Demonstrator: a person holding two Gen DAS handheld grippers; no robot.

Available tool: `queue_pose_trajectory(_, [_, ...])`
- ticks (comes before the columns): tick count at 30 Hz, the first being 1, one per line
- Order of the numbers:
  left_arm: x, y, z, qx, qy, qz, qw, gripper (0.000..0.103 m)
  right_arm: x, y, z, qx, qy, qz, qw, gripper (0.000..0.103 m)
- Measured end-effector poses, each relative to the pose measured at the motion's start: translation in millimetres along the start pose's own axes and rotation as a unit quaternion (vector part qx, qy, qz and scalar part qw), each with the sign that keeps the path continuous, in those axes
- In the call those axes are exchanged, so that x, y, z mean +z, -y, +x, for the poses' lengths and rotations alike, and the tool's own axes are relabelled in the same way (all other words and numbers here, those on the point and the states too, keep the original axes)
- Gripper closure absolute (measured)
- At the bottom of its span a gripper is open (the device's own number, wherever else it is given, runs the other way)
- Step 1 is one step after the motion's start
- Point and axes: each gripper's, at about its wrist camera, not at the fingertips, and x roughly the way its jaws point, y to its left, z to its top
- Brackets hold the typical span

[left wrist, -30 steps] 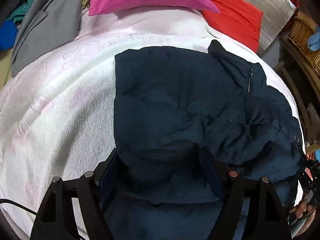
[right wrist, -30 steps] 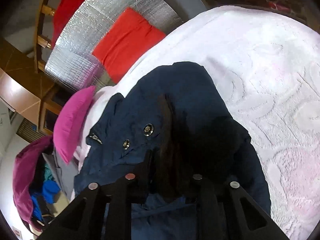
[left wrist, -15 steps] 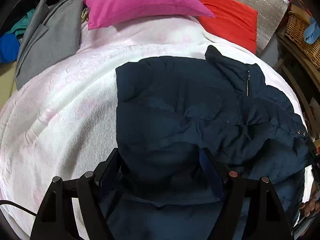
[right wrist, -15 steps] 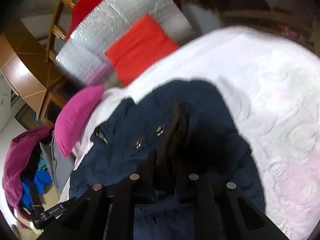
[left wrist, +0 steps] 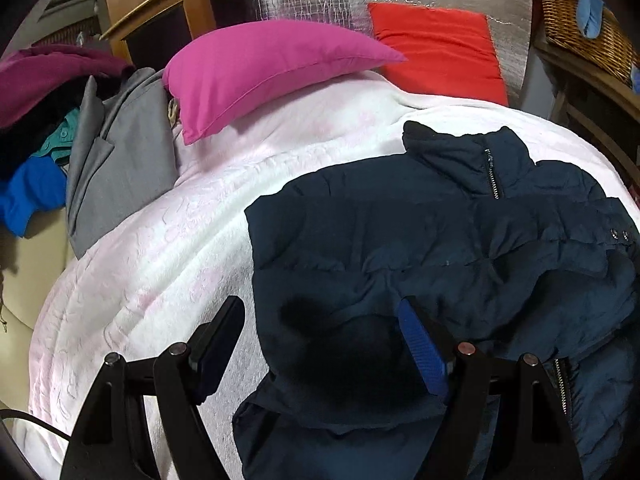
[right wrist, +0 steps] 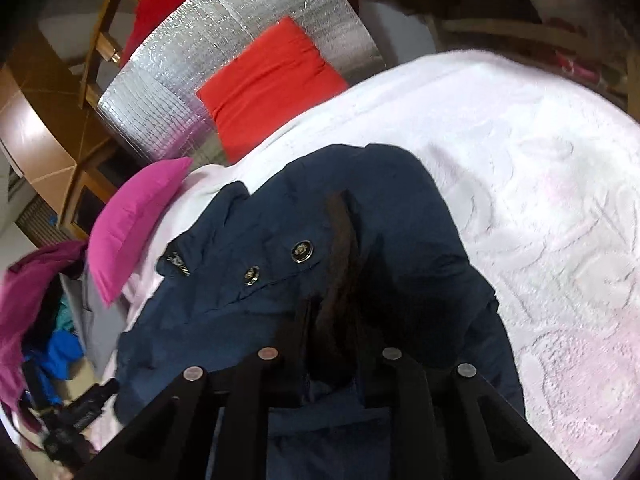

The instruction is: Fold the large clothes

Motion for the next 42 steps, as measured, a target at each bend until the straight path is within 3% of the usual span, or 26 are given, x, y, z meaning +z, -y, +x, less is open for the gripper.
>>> queue_pose_trajectory(2, [0.9, 0.9, 1.3, -0.001, 0.0, 0.0, 1.0, 0.023, 0.6, -1.4, 0.0, 0.008, -0.002, 0.004, 1.0, 0.062])
queue_pose_trajectory(3, [0.5, 1.7, 0.9, -0.001, 0.0, 0.0, 1.0, 0.023, 1.3, -1.0, 0.6, 0.018, -0.006, 0.009, 1.0, 0.047])
queue_pose_trajectory(4, [0.9, 2.7, 1.7, 0.0, 0.001, 0.002, 1.0, 0.023, 0.3, -2.3, 1.8, 0.03, -0.006, 0.013, 0.999, 0.042])
queue_pose_trajectory(6, [0.9, 3.4, 2.4, 0.002, 0.001, 0.003, 1.0, 0.023, -0.9, -7.1, 4.3, 0.028, 0.0, 0.007, 1.0, 0.042])
queue_pose_trajectory(8, [0.7, 3.6, 3.0, 0.002, 0.0, 0.004, 1.0, 0.023, -2.5, -13.2, 11.3, 0.014, -0.005, -0.013, 1.0, 0.058])
queue_pose_trajectory(9, [0.2, 3.6, 2.7, 0.003, 0.0, 0.004, 1.0, 0.023, -3.7, -15.3, 14.5, 0.0, -0.004, -0.024, 1.0, 0.072])
queue_pose_trajectory(11, [-0.5, 3.2, 3.1, 0.003, -0.001, 0.004, 1.0, 0.023, -3.7, -18.8, 15.1, -0.01, 0.004, -0.034, 0.999, 0.082])
queue_pose_trajectory(16, [-0.9, 2.8, 5.5, 0.005, -0.004, 0.003, 1.0, 0.023, 2.2, -26.0, -4.6, -0.023, 0.061, -0.055, 0.996, 0.087])
queue_pose_trajectory(19, [-1.3, 3.4, 5.8, 0.006, -0.004, 0.004, 1.0, 0.023, 5.2, -31.6, -6.3, -0.042, 0.074, -0.071, 0.994, 0.087])
queue_pose_trajectory(21, [-1.7, 4.3, 5.7, 0.004, -0.004, 0.005, 1.0, 0.023, 4.8, -29.7, 9.2, -0.068, 0.046, -0.084, 0.993, 0.087])
queue_pose_trajectory(22, [-2.0, 4.9, 5.3, 0.004, -0.004, 0.006, 1.0, 0.023, 3.4, -24.8, 21.8, -0.07, 0.012, -0.08, 0.994, 0.087])
queue_pose_trajectory(32, [-2.1, 4.0, 5.3, 0.007, -0.005, 0.007, 0.9999, 0.023, 16.4, -1.3, -1.9, 0.004, -0.011, 0.003, 1.0, 0.078])
queue_pose_trajectory(33, [-2.1, 3.7, 5.6, 0.006, -0.006, 0.007, 0.9999, 0.023, 19.4, 2.0, -6.0, 0.016, -0.006, 0.012, 1.0, 0.075])
queue_pose_trajectory(36, [-1.3, 2.4, 5.9, 0.003, -0.007, 0.003, 1.0, 0.023, 28.2, 5.5, -13.3, 0.035, 0.006, 0.032, 0.999, 0.048])
queue_pose_trajectory(40, [2.0, -3.2, -0.8, -0.002, 0.012, -0.015, 0.9998, 0.023, 43.7, 5.7, -13.3, 0.058, 0.015, 0.043, 0.997, 0.046])
queue_pose_trajectory(42, [3.6, -4.7, -3.7, -0.008, 0.021, -0.021, 0.9995, 0.023, 53.9, 4.4, -3.0, 0.06, -0.001, 0.039, 0.997, 0.046])
